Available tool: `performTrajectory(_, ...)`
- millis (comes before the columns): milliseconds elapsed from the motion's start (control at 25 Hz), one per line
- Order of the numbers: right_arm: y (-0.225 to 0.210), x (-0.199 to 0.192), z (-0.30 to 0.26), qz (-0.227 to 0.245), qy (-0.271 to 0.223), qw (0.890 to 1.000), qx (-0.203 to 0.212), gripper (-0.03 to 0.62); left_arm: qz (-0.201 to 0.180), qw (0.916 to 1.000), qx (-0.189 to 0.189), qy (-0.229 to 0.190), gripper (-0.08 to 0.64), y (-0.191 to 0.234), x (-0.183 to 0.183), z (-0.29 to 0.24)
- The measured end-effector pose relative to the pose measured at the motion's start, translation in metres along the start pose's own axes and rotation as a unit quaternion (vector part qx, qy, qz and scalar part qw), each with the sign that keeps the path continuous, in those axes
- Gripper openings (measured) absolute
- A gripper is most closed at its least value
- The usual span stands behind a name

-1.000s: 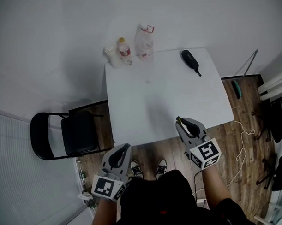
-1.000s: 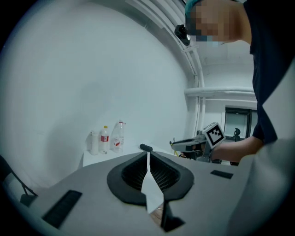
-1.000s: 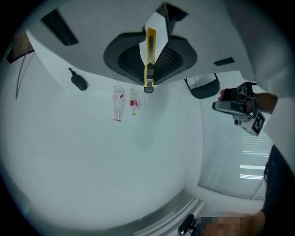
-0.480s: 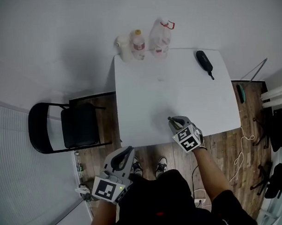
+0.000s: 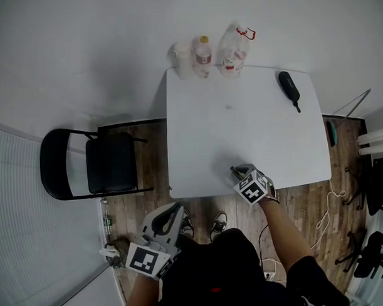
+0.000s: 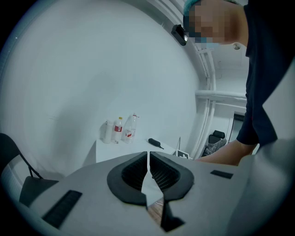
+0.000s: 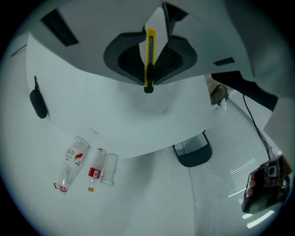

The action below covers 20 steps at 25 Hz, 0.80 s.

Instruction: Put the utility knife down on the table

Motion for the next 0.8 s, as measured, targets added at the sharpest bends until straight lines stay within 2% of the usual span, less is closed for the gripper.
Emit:
performTrajectory(240,0.001,-0.003,-0.009,-0.007,0.009,1.000,0.011,0.075,0.025,0.9997,0.004,0.006,0.035,0.007,-0.009,0.007)
performTrajectory(520,-0.004,-0.004,-0.003,-0.032,-0.013,0.999,-0.003,0.077,0.017,0.9998,0.003,0.012,0.035,0.009,-0.008,0.008)
performTrajectory(680,-0.013,0.016,0.032,-0.084,-0.080,0.993,-0.034,0.077,0.007,0.9999,-0.005,0.011,0.035,0.009,-0.004,0.011)
performTrajectory(800,-0.013,0.042,0.075,-0.151,-0.168,0.974,-0.028,0.072,0.001,0.9998,-0.018,0.005,0.035,0.004,0.004,0.012)
Point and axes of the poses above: the fingertips, and each gripper's own axes: z backward along the fingers, y to its left, x out of its top, the point moved 2 cm from there along z, backward along the fingers, and after that the axes turned 12 degrees about z, right-handed, at the moved point
